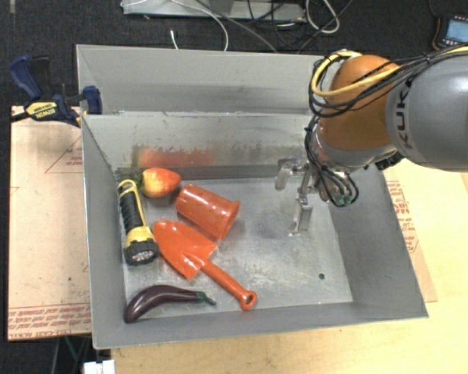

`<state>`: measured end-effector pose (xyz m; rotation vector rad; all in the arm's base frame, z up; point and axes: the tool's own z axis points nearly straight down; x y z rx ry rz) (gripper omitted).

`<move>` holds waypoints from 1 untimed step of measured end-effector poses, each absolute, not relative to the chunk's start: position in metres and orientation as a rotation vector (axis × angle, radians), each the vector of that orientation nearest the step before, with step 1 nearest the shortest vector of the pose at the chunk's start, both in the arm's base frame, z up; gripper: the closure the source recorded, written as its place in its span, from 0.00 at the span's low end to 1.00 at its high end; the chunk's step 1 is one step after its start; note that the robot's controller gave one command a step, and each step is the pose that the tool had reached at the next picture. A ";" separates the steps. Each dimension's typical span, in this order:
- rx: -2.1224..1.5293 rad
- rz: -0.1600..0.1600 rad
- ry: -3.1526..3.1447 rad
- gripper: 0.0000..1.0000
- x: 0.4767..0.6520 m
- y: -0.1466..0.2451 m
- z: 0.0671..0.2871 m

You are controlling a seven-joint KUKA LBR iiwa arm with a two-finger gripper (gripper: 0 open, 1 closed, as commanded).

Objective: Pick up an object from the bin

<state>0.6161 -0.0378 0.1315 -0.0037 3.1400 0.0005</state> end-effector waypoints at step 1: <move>-0.004 0.001 3.140 0.00 0.616 -0.038 0.131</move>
Offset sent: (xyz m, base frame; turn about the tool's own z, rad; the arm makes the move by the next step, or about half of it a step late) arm 0.0191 0.0871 -0.0615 -0.3025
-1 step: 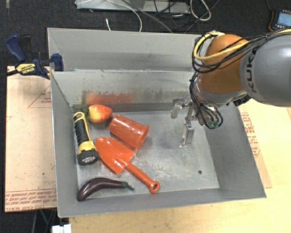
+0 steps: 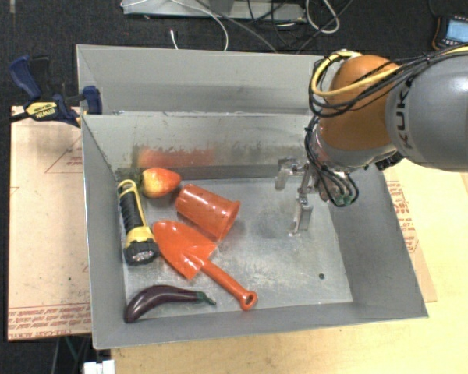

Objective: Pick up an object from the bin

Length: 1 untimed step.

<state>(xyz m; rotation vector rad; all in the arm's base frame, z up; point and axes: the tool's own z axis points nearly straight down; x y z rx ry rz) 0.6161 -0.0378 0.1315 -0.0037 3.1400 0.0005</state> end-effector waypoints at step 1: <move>-0.024 -0.001 3.138 0.00 0.618 -0.035 0.129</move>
Offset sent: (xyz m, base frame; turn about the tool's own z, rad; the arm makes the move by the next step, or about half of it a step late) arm -0.0010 -0.0126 0.0557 -0.4369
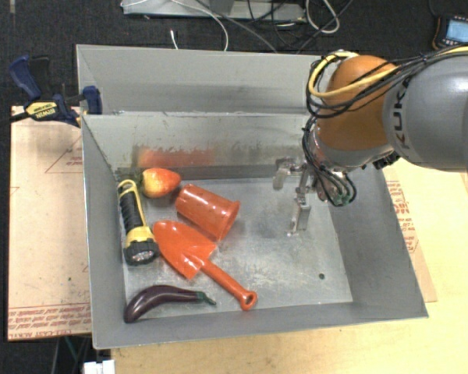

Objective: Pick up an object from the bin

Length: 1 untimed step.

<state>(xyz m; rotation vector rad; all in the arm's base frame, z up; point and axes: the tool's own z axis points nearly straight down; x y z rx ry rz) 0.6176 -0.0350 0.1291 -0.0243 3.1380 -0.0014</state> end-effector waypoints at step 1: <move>-0.674 -0.005 3.056 0.00 0.618 -0.051 0.190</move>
Offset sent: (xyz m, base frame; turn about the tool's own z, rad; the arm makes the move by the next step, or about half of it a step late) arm 0.0299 0.0880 -0.0333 -0.1351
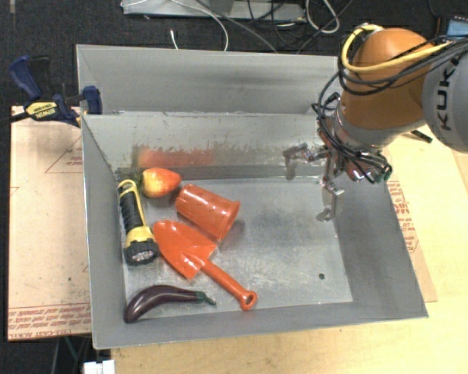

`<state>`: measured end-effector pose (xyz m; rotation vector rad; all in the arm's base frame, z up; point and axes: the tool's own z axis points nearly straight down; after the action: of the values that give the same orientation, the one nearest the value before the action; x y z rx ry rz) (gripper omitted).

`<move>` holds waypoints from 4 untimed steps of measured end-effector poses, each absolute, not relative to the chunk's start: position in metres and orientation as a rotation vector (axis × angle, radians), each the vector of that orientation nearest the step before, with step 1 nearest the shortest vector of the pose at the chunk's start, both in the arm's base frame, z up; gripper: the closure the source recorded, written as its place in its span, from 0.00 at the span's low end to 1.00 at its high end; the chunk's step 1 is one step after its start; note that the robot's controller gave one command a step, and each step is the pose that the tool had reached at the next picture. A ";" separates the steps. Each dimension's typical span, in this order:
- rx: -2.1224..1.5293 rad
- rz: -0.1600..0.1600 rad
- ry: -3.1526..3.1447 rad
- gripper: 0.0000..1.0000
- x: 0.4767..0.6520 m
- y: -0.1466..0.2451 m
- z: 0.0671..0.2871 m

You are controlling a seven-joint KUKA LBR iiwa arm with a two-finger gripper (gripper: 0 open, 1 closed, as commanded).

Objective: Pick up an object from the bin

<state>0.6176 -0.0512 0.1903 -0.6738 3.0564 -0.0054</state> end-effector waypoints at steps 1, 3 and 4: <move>-0.515 -0.009 3.084 0.00 0.630 -0.024 0.160; -0.675 0.002 3.056 0.00 0.606 0.074 0.111; -1.028 -0.019 2.940 0.00 0.619 0.066 0.161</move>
Offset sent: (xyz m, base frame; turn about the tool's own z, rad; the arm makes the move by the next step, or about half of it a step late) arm 0.0092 0.0172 0.0008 -0.0821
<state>0.6186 0.0656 0.1610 -1.0281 2.9402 -0.0192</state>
